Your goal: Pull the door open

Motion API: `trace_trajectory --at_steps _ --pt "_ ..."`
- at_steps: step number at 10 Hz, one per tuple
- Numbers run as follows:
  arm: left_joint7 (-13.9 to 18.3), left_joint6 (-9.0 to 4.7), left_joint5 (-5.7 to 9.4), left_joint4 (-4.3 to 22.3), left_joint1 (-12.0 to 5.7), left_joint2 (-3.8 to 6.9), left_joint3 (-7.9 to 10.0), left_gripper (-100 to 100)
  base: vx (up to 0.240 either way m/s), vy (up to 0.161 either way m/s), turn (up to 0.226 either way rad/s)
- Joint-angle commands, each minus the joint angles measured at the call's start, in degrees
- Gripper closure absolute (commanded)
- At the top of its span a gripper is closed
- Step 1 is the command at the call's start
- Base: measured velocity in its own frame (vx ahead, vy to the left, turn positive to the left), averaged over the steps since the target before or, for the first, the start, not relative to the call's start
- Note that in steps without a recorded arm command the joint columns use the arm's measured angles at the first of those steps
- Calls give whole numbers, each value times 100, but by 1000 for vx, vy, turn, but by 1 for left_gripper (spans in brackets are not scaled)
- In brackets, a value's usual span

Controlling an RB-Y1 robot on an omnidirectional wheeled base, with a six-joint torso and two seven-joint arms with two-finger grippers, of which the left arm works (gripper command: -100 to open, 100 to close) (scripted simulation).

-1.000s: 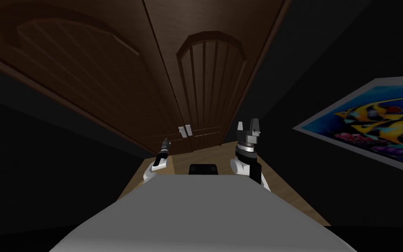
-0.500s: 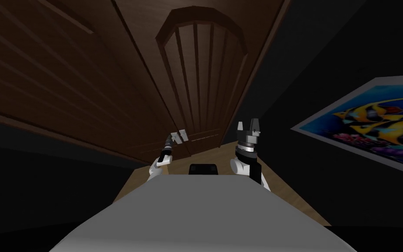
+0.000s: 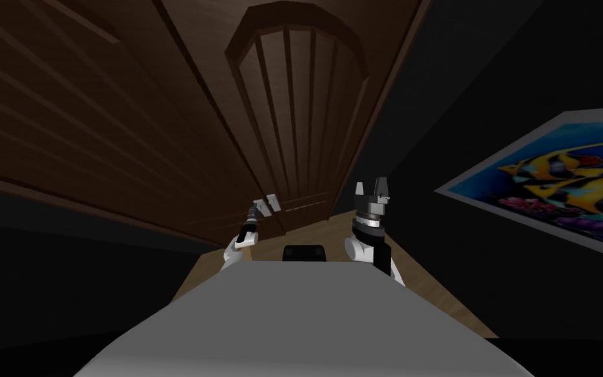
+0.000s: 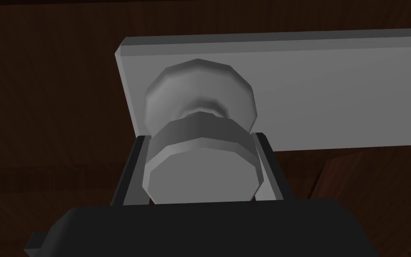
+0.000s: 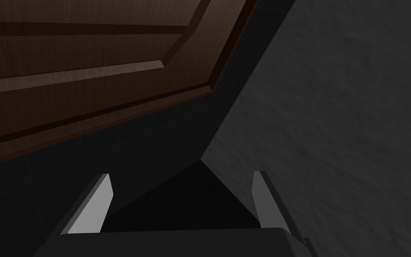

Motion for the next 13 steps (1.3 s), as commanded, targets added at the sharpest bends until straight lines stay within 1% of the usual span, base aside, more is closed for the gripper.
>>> trace_trajectory --at_steps 1,2,3,5,6,11,12,13 --pt "4 0 6 4 13 8 20 100 -10 -2 4" --pt "4 0 6 4 13 8 20 100 0 0 0" --pt "16 8 19 42 109 64 82 100 -125 26 67" --pt "49 5 40 67 208 146 145 100 -236 69 106" --pt "68 -23 27 -27 200 115 36 -100 -198 -26 -62" --pt "189 -2 10 -338 284 121 -270 -100 -188 -81 -63" --pt "173 7 13 -320 285 124 -234 -100 -72 -37 -5" --pt "154 1 31 -182 352 170 -76 -100 -1 75 178"
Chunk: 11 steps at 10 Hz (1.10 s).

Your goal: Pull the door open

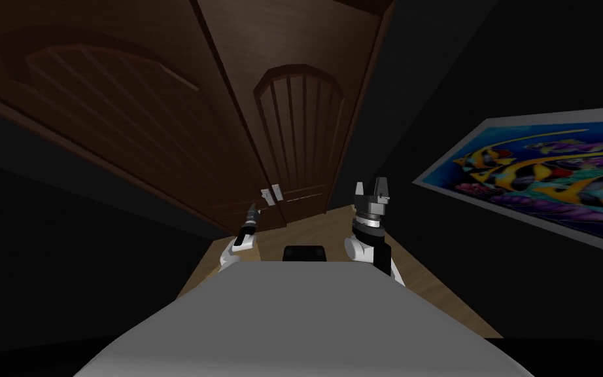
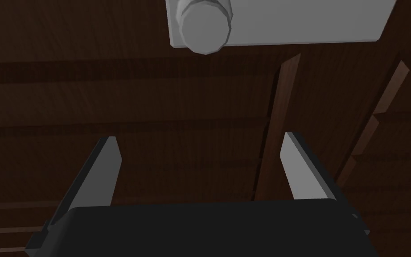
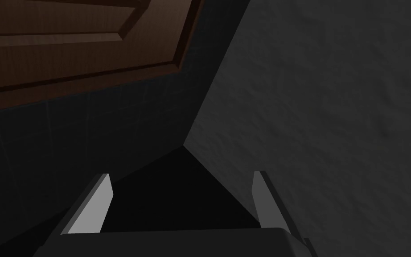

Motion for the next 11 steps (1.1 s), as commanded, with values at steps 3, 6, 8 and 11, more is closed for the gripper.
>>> trace_trajectory --at_steps 3,6,8,11 --pt "-50 -1 21 181 54 49 226 -100 97 116 71" --pt "-71 -24 2 196 -99 -11 163 -100 192 22 -74" --pt "-75 -37 -15 163 -214 -61 74 -100 203 -42 -119" --pt "-90 -21 -16 137 -158 -72 103 100 16 -2 -1"
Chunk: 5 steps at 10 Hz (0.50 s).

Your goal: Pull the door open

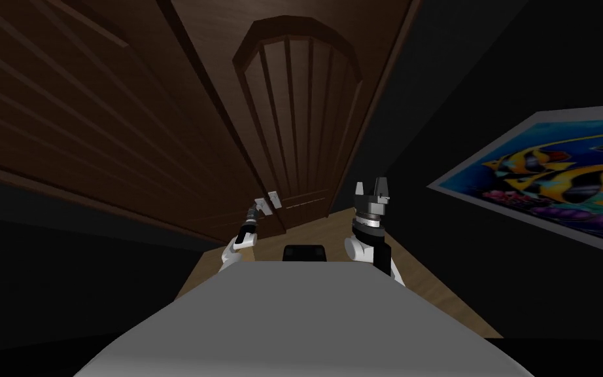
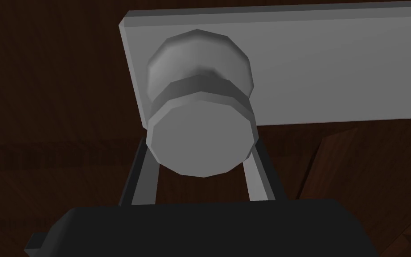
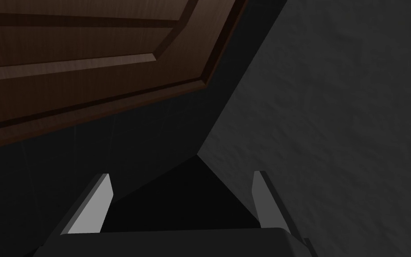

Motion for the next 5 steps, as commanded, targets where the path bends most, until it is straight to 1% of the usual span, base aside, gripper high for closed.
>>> trace_trajectory --at_steps 1,4,5 --pt "0 13 -1 18 23 -8 -9 100 -25 6 -14" --pt "0 13 -1 18 23 -8 -9 100 -9 0 0" --pt "26 9 8 30 100 45 5 100 -94 27 2"
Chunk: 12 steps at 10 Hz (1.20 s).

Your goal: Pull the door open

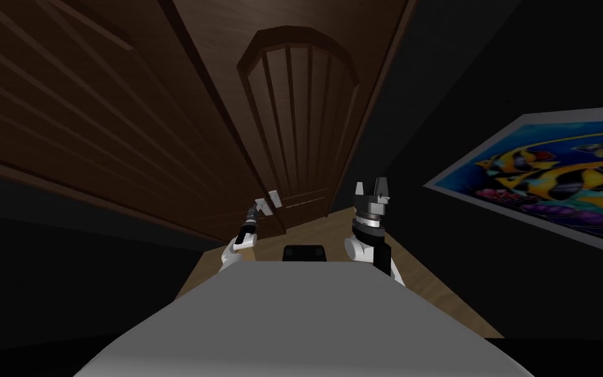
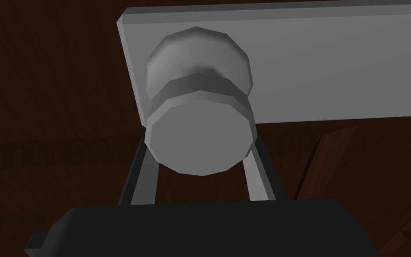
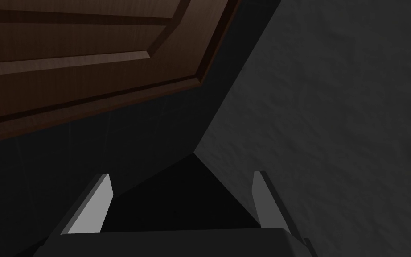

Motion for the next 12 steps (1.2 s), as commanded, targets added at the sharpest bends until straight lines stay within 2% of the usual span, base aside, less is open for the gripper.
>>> trace_trajectory --at_steps 1,4,5,10,12 --pt "36 -5 13 29 90 58 16 100 -159 42 -23" --pt "145 -43 28 -17 192 188 -87 100 -213 39 -53" --pt "157 -47 26 -78 191 183 -129 -100 -199 23 -61" --pt "283 -58 17 -359 314 230 -396 -100 -184 -48 -38" --pt "254 -80 20 -215 245 221 -326 -100 -1 1 1"
